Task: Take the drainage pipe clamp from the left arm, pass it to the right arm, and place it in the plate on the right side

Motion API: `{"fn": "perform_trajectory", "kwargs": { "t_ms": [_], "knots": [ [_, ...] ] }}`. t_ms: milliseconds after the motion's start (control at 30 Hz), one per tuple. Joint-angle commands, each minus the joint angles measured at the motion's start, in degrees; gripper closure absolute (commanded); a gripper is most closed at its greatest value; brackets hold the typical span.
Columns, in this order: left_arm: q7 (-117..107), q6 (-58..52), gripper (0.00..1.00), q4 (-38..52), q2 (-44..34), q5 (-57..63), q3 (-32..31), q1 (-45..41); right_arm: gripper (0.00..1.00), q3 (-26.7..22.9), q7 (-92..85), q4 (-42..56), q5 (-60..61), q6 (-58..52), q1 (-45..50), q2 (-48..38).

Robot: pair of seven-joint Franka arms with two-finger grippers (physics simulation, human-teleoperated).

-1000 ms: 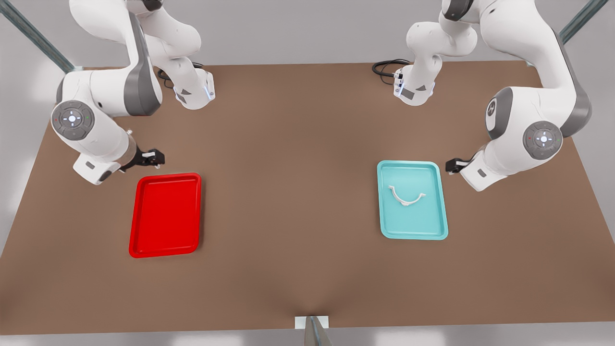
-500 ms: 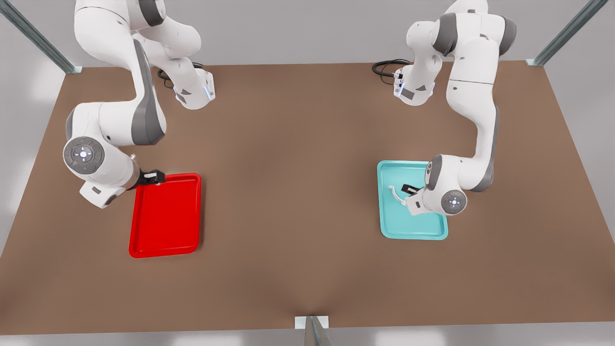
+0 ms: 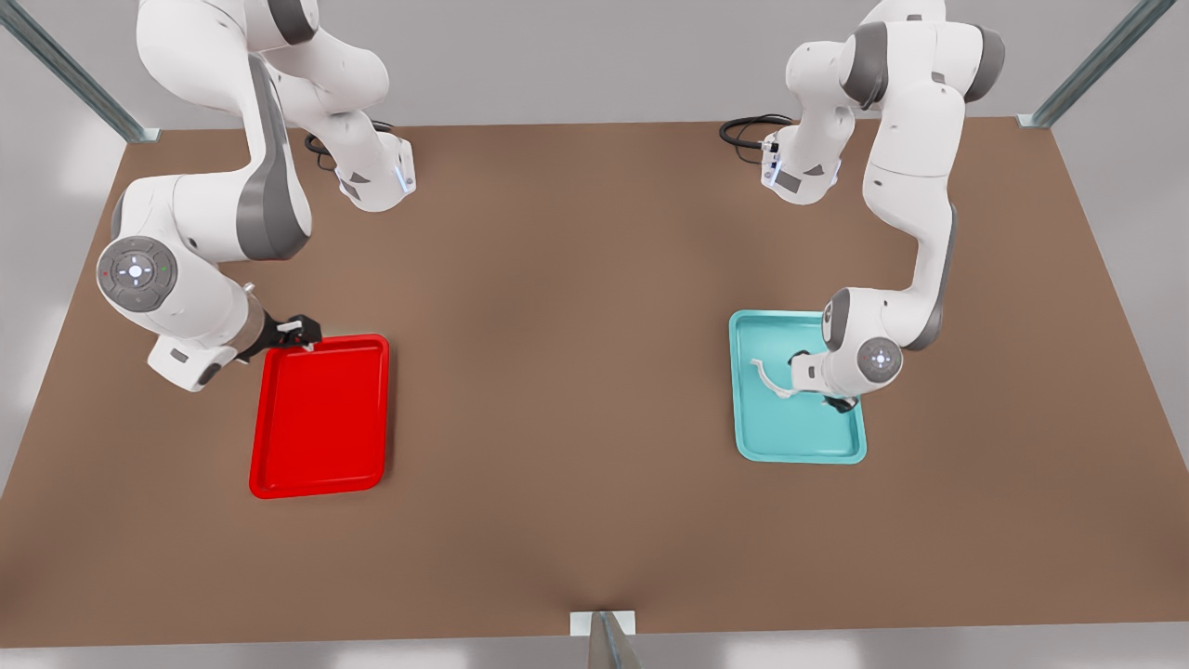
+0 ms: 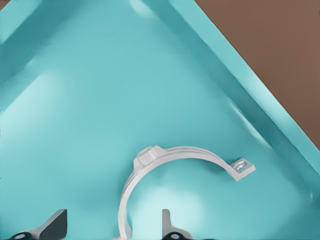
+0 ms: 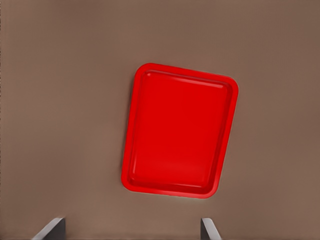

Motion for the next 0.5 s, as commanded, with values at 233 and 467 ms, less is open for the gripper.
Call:
{"fn": "perform_trajectory", "kwargs": {
  "t_ms": [233,467],
  "knots": [
    [18.7,4.1,0.26,-1.3,0.8,-1.6,0.0,-0.3,0.00,0.0,-4.2,-0.2,0.7,-0.5,0.0,0.3],
    [18.8,2.4,0.46,-1.4,0.3,-1.6,0.7,-0.3,0.00,0.0,-4.1,-0.2,0.7,-0.5,0.0,0.6]
  ]
}}
